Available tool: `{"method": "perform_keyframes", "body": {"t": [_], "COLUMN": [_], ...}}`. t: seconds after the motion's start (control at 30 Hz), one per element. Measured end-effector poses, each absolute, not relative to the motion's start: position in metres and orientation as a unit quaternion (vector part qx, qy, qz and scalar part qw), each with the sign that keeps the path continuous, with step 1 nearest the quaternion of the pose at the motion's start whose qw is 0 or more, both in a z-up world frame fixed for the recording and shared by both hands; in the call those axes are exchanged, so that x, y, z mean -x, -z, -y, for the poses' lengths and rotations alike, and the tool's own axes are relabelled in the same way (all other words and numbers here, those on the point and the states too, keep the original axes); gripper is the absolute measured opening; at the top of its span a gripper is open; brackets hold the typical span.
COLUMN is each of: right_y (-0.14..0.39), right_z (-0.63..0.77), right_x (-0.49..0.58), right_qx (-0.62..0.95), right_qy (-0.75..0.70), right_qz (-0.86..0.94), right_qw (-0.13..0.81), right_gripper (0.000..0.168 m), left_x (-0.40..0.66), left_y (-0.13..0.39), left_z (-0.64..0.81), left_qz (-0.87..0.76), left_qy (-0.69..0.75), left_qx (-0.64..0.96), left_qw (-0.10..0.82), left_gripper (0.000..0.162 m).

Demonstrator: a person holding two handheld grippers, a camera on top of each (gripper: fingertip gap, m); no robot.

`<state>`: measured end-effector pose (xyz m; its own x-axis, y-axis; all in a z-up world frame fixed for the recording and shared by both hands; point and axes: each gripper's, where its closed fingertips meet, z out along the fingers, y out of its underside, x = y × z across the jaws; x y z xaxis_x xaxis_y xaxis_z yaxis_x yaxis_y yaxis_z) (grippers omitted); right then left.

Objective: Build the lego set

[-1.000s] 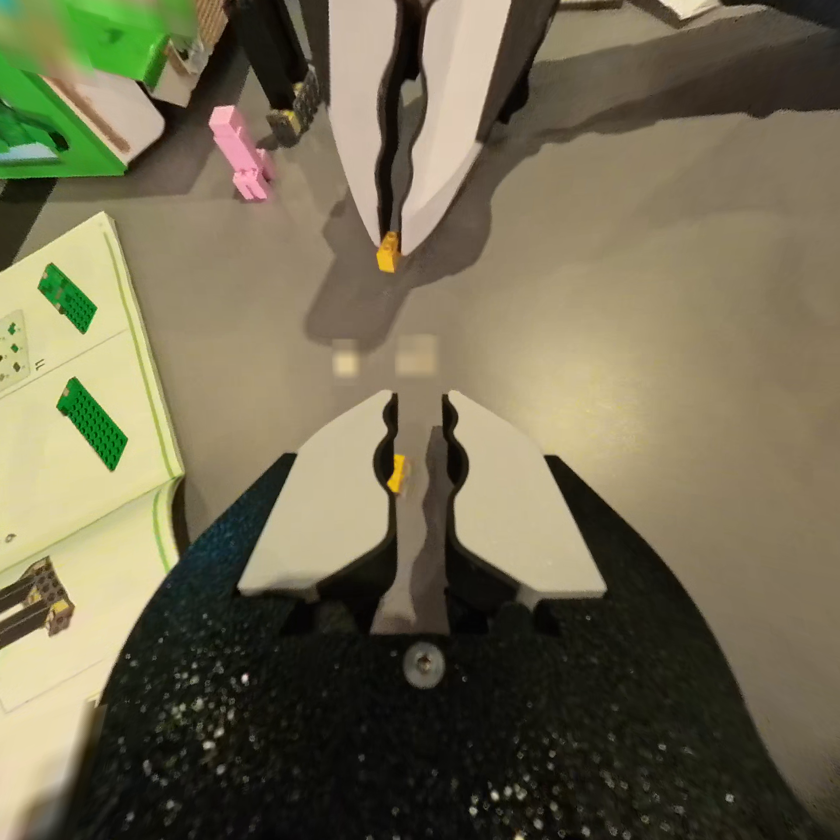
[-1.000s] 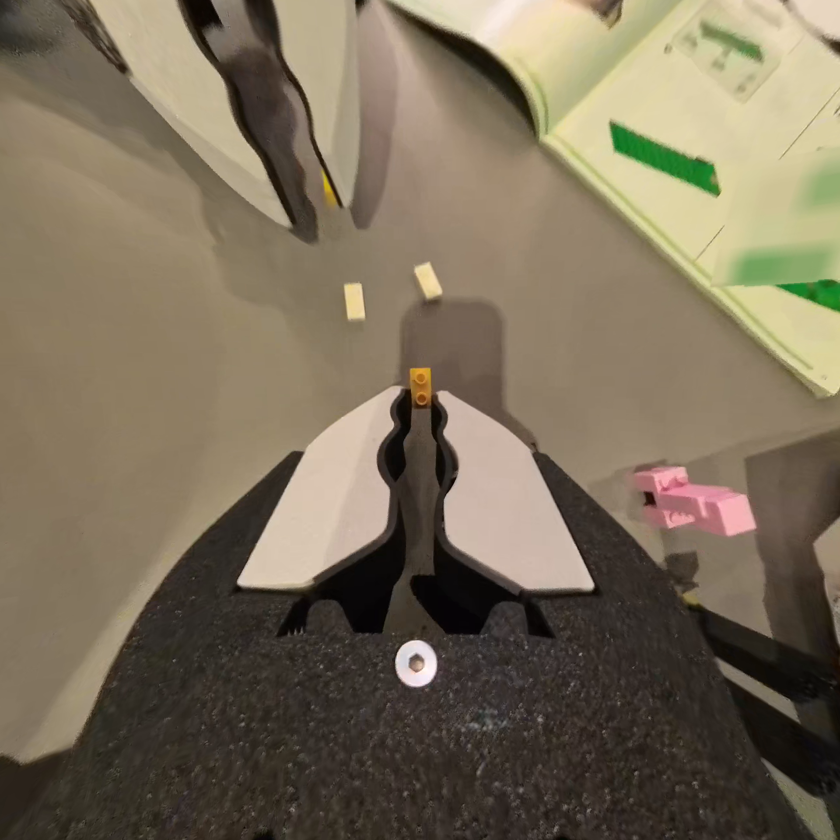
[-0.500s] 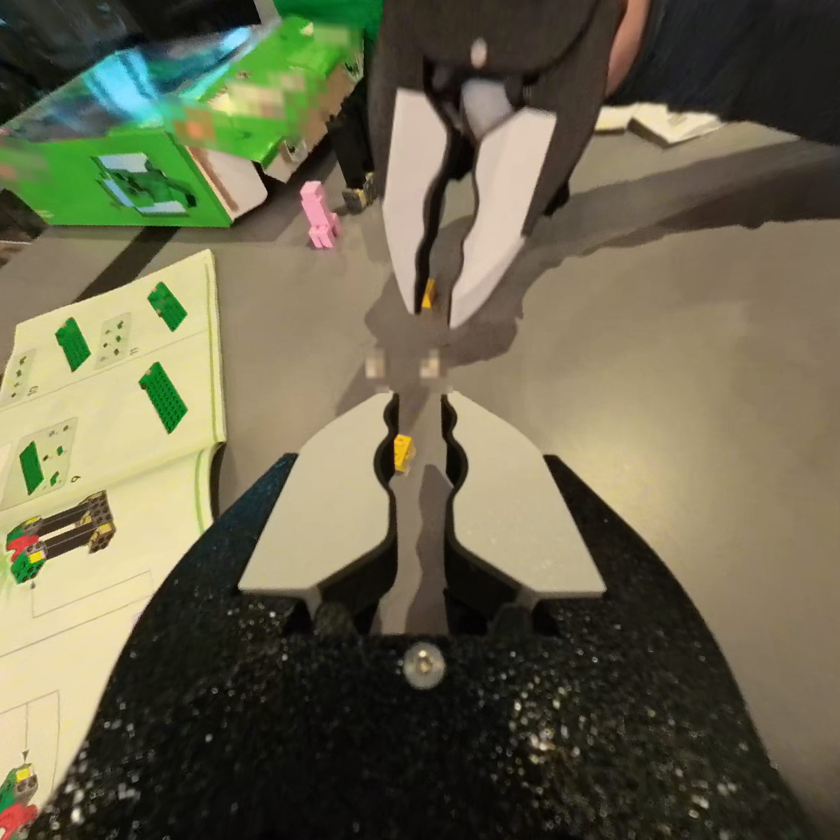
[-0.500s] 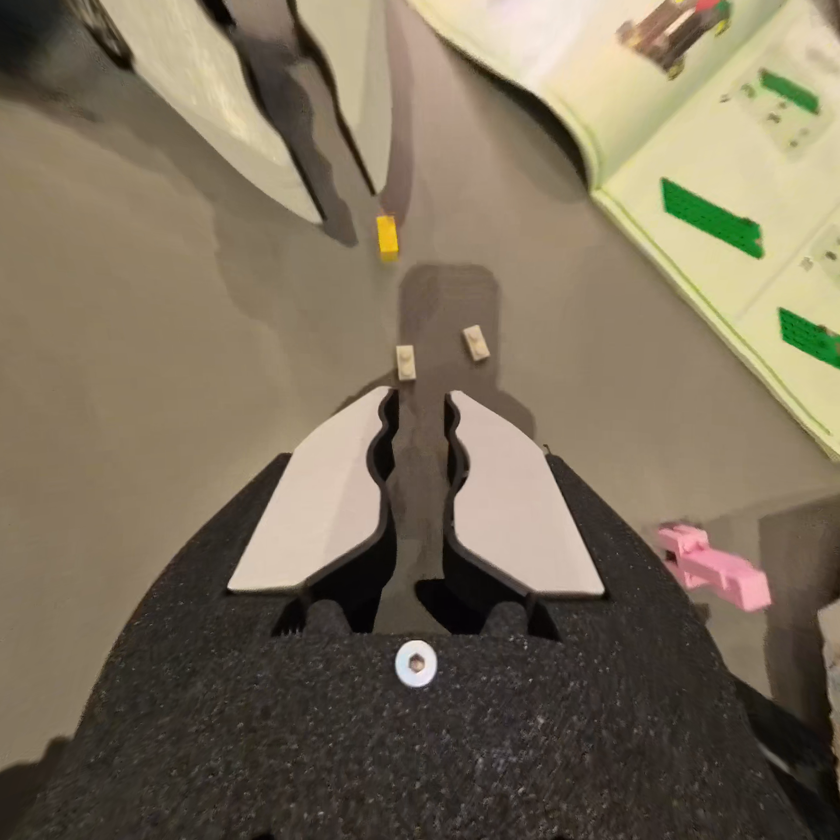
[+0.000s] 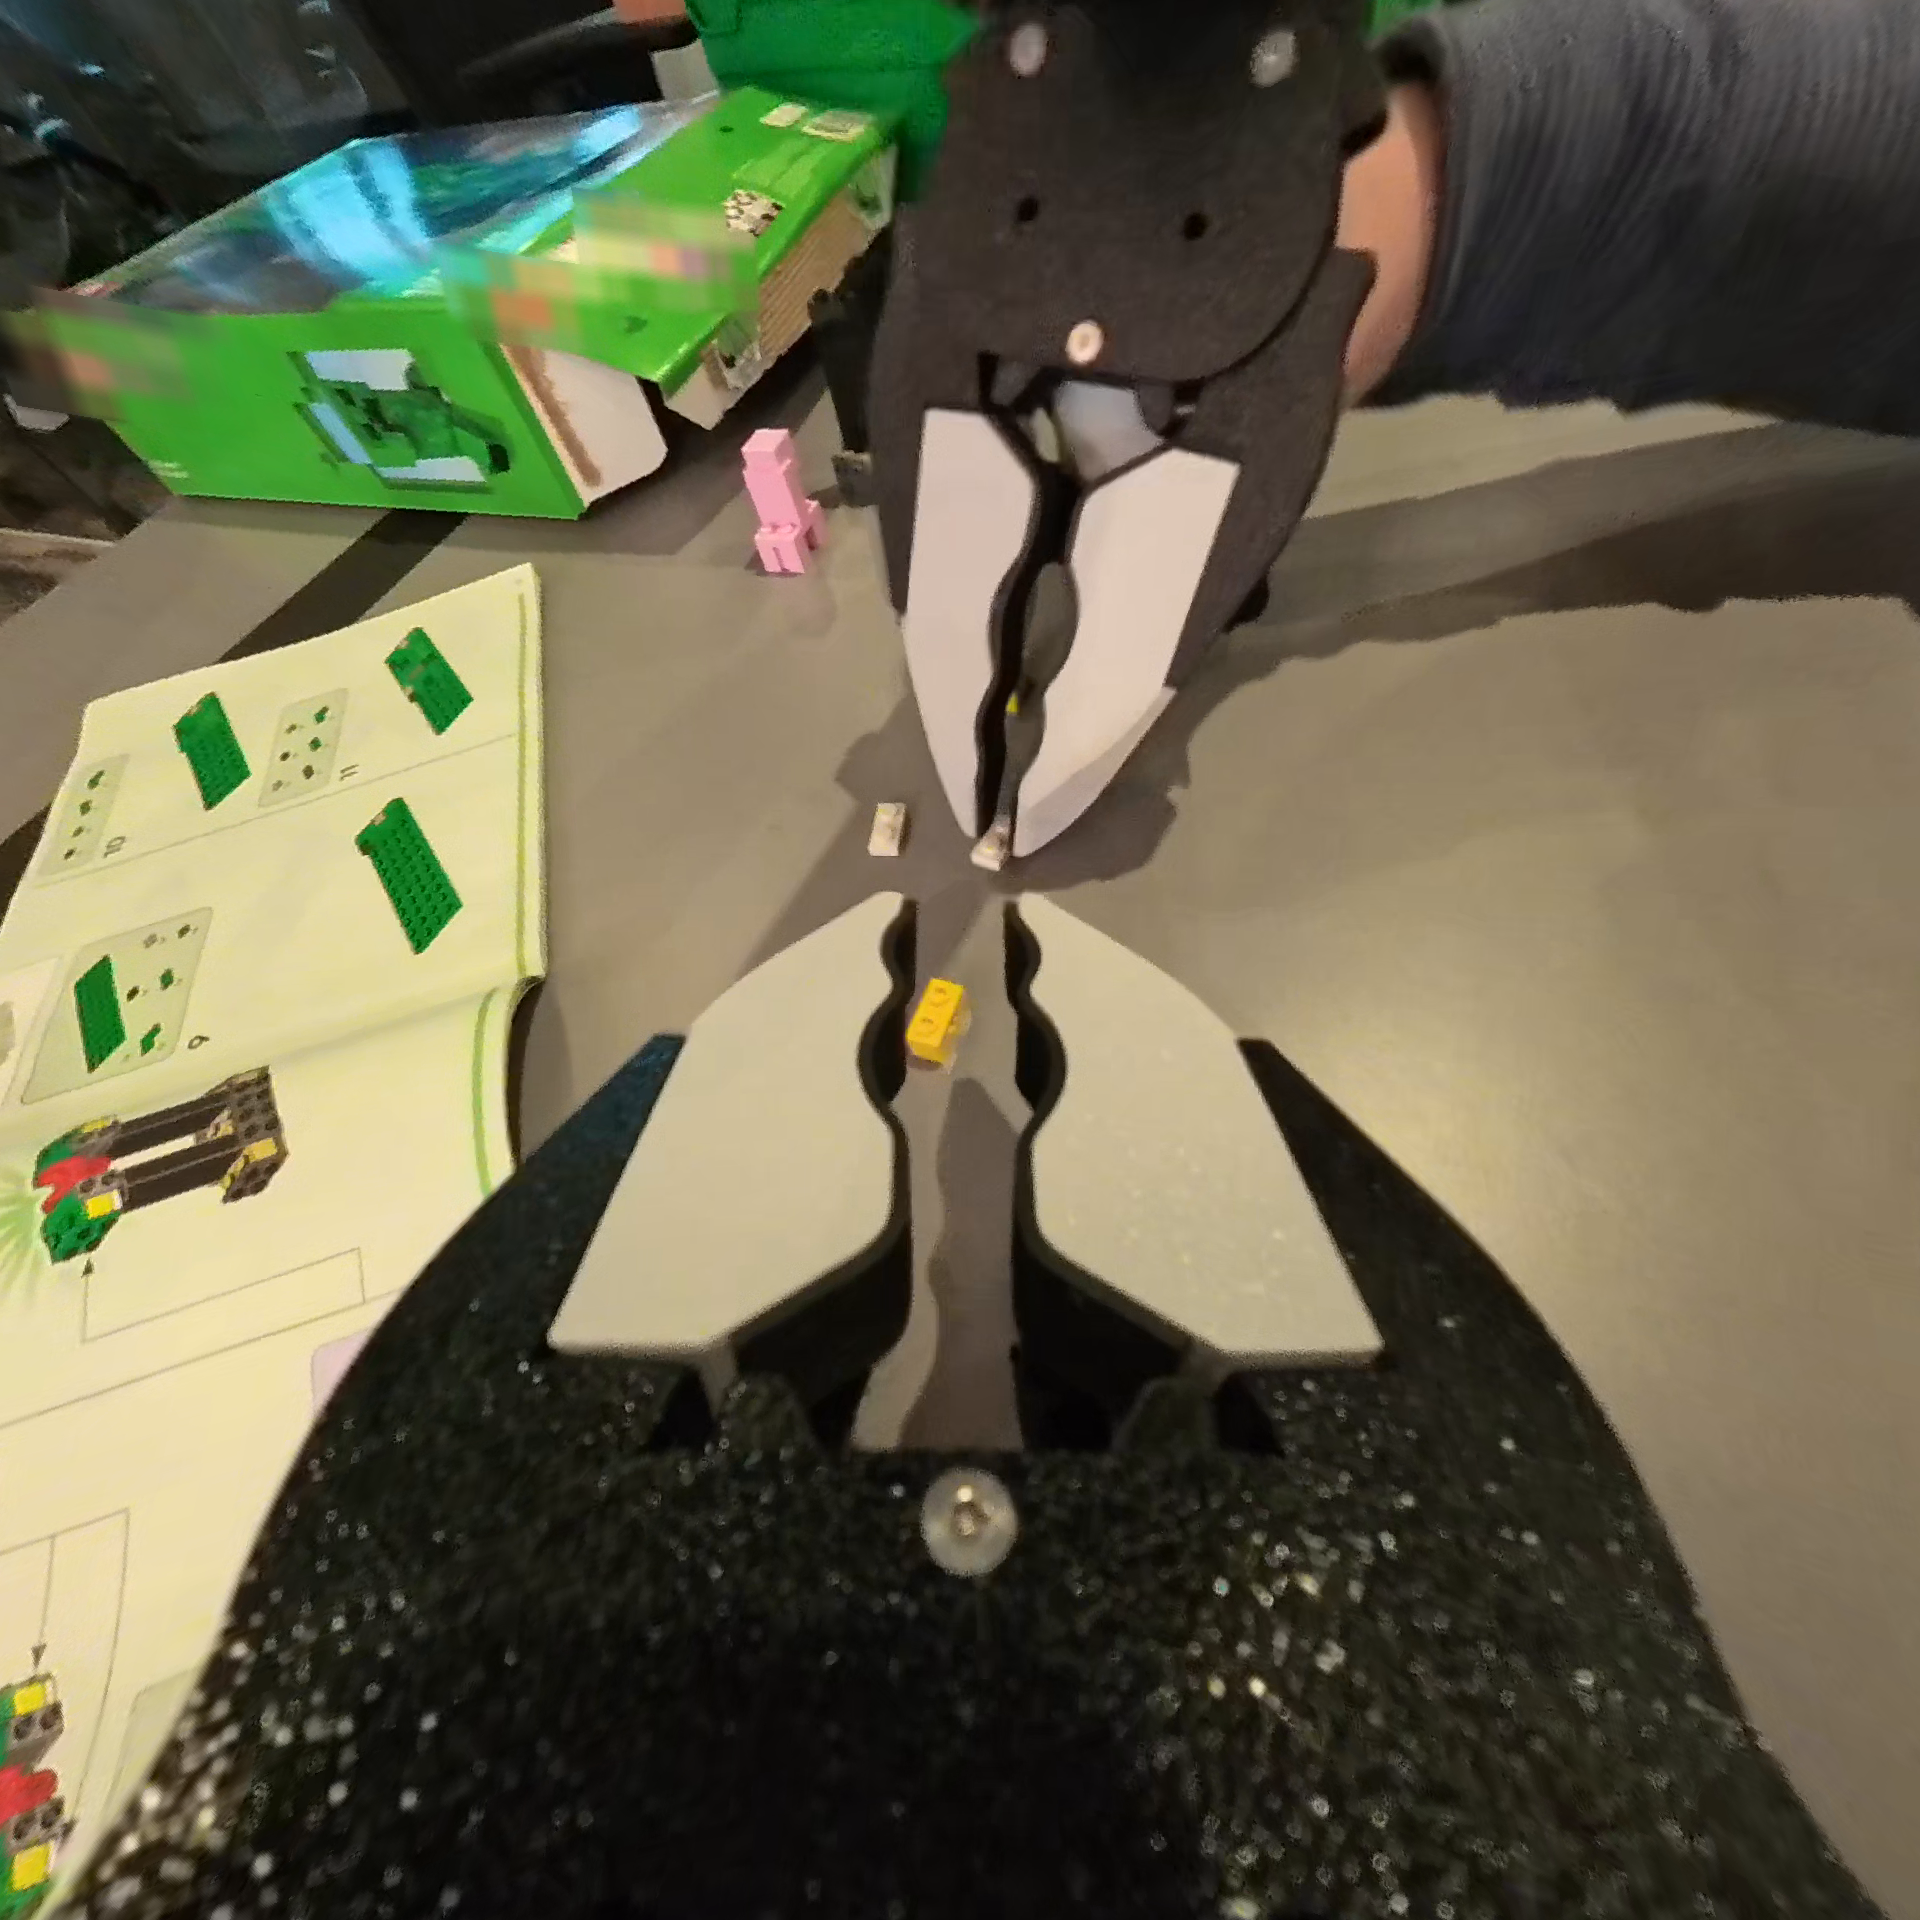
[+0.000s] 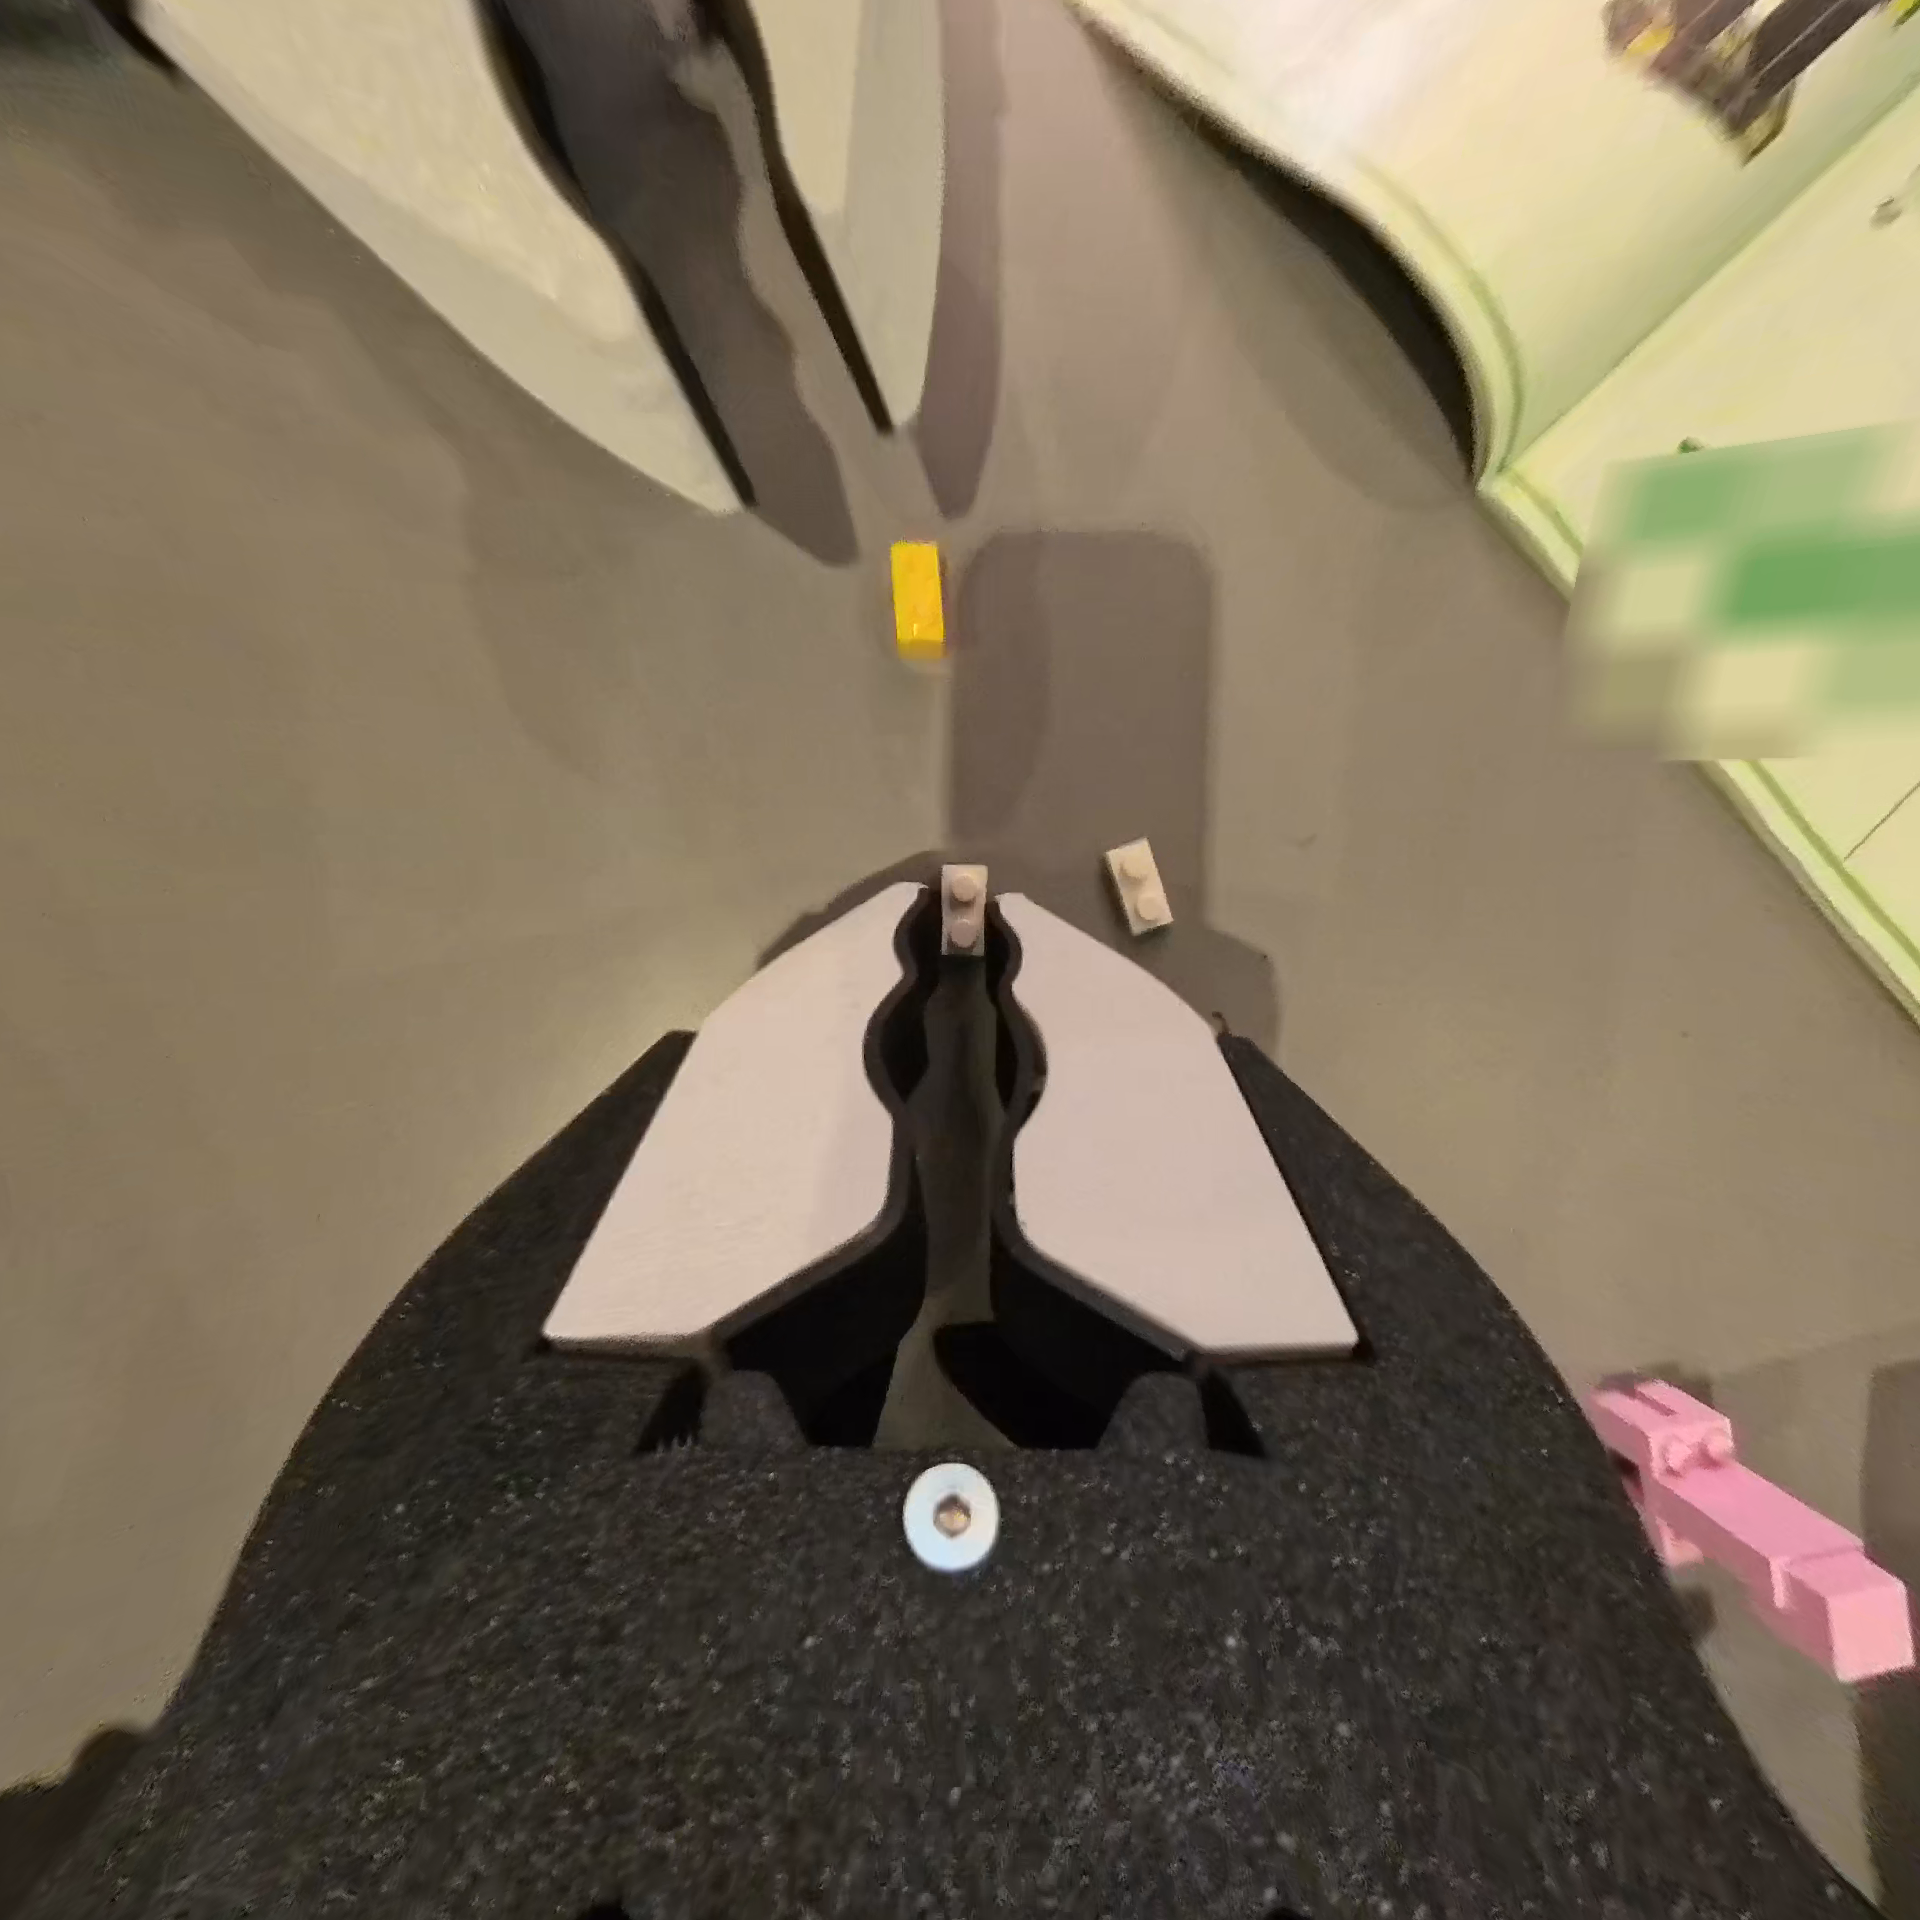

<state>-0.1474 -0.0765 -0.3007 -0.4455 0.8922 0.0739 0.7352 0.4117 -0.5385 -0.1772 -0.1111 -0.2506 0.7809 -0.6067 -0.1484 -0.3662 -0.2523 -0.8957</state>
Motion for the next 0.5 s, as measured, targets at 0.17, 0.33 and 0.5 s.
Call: {"method": "perform_keyframes", "body": {"t": [0.17,0.33,0.5], "right_y": [0.255,0.217,0.2], "right_z": [0.097,0.114,0.116], "right_x": [0.168,0.177,0.184], "right_qx": [0.482,0.498,0.513], "right_qy": [-0.43,-0.619,-0.689], "right_qz": [0.719,0.576,0.488], "right_qw": [0.255,0.192,0.155], "right_gripper": [0.007,0.007,0.007], "left_x": [0.18,0.185,0.181], "left_y": [0.238,0.21,0.199], "left_z": [0.107,0.107,0.113], "left_qz": [-0.261,-0.278,-0.321], "left_qy": [0.141,0.052,-0.043], "left_qx": [0.772,0.705,0.657], "left_qw": [0.563,0.65,0.681], "left_gripper": [0.018,0.025,0.027]}}
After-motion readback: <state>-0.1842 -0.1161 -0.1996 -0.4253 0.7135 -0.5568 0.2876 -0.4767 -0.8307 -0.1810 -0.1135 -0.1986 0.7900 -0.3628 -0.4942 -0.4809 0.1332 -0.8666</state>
